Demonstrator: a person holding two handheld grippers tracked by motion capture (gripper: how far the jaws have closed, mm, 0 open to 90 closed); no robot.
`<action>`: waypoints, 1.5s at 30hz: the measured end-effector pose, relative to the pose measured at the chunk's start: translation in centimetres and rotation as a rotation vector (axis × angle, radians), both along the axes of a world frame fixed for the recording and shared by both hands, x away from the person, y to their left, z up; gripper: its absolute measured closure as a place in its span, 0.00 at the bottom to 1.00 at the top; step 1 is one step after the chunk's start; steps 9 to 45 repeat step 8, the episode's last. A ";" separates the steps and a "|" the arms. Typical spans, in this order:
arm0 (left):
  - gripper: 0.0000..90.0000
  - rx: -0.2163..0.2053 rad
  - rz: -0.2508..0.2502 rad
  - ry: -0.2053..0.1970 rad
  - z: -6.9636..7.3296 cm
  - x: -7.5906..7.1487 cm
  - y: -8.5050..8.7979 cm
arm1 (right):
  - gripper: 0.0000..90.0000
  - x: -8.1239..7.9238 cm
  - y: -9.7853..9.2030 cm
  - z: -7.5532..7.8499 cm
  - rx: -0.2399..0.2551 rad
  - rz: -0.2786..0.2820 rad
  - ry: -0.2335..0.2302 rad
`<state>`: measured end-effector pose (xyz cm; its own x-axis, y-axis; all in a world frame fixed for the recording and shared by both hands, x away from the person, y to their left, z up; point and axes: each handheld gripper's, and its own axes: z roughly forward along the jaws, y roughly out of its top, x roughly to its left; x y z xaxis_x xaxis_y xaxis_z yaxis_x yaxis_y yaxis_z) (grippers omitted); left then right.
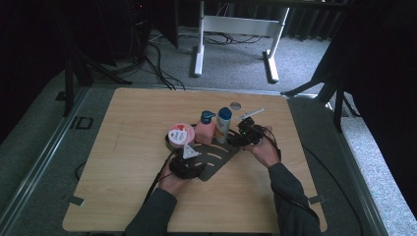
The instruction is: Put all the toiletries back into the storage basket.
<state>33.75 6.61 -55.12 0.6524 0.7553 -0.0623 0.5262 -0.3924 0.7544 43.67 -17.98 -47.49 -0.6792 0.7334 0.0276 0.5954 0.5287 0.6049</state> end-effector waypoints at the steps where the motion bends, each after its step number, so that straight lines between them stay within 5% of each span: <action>1: 0.53 -0.003 0.001 -0.004 0.1 -0.2 0.1 | 0.33 -0.3 -0.4 -0.1 0.007 -0.001 -0.005; 8: 0.53 0.009 -0.005 -0.025 1.0 -1.7 1.7 | 0.33 -2.0 -3.6 -1.2 0.076 -0.070 -0.005; 45: 0.53 0.009 -0.005 -0.025 1.0 -1.7 1.7 | 0.33 -2.0 -3.6 -1.2 0.076 -0.070 -0.005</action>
